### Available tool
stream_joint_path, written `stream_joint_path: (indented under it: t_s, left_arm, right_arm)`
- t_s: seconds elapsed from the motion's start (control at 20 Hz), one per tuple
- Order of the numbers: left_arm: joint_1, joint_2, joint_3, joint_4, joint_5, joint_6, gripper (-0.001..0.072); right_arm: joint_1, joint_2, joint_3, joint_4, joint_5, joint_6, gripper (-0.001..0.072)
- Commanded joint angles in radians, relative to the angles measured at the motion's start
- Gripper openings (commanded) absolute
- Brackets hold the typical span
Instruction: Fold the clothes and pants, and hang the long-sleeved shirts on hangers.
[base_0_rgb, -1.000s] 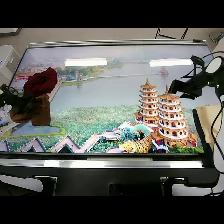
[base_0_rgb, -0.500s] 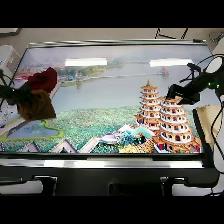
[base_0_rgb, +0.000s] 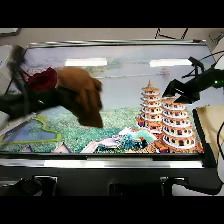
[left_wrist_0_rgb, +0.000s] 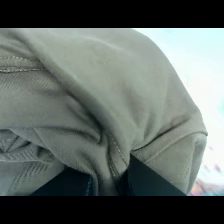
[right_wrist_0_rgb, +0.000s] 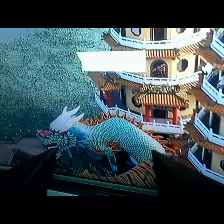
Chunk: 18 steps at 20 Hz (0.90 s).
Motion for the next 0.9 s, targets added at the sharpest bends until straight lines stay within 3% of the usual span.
stream_joint_path:
  t_s: [0.0, 0.1, 0.25, 0.3, 0.35, 0.4, 0.5, 0.6, 0.75, 0.85]
  left_arm:
    - [-0.291, -0.043, -0.227, 0.016, 0.282, -0.26, 0.0024]
    - [-0.377, -0.183, -0.284, 0.011, 0.378, -0.368, 0.0025]
    - [-0.431, -0.406, -0.251, -0.106, 0.409, -0.38, 0.0031]
    - [-0.428, -0.445, -0.224, -0.148, 0.405, -0.352, 0.0212]
    - [-0.407, -0.462, -0.188, -0.183, 0.377, -0.307, 0.0625]
    - [-0.369, -0.459, -0.15, -0.191, 0.315, -0.247, 0.072]
    - [-0.226, -0.427, -0.056, -0.19, 0.071, -0.014, 0.0719]
    - [-0.031, -0.379, 0.003, -0.19, -0.169, 0.142, 0.072]
    - [0.23, -0.343, -0.029, -0.191, -0.385, 0.229, 0.0718]
    - [0.307, -0.344, -0.143, -0.204, -0.391, 0.263, 0.0716]
  right_arm:
    - [0.001, 0.078, 0.0, -0.027, 0.022, -0.001, 0.0676]
    - [0.001, 0.116, 0.0, -0.073, 0.029, -0.001, 0.0676]
    - [0.001, 0.138, 0.0, -0.102, 0.051, 0.0, 0.0676]
    - [0.001, 0.138, 0.0, -0.101, 0.062, 0.0, 0.0675]
    - [0.001, 0.138, 0.0, -0.098, 0.069, 0.0, 0.0675]
    - [0.002, 0.138, -0.007, -0.09, 0.075, -0.001, 0.0676]
    - [0.005, 0.141, -0.068, -0.028, 0.108, -0.029, 0.07]
    - [0.052, 0.175, -0.241, 0.009, 0.109, -0.065, 0.0706]
    - [0.171, 0.269, -0.598, 0.015, -0.027, -0.087, 0.0709]
    - [0.238, 0.317, -0.814, 0.036, -0.143, -0.091, 0.0707]
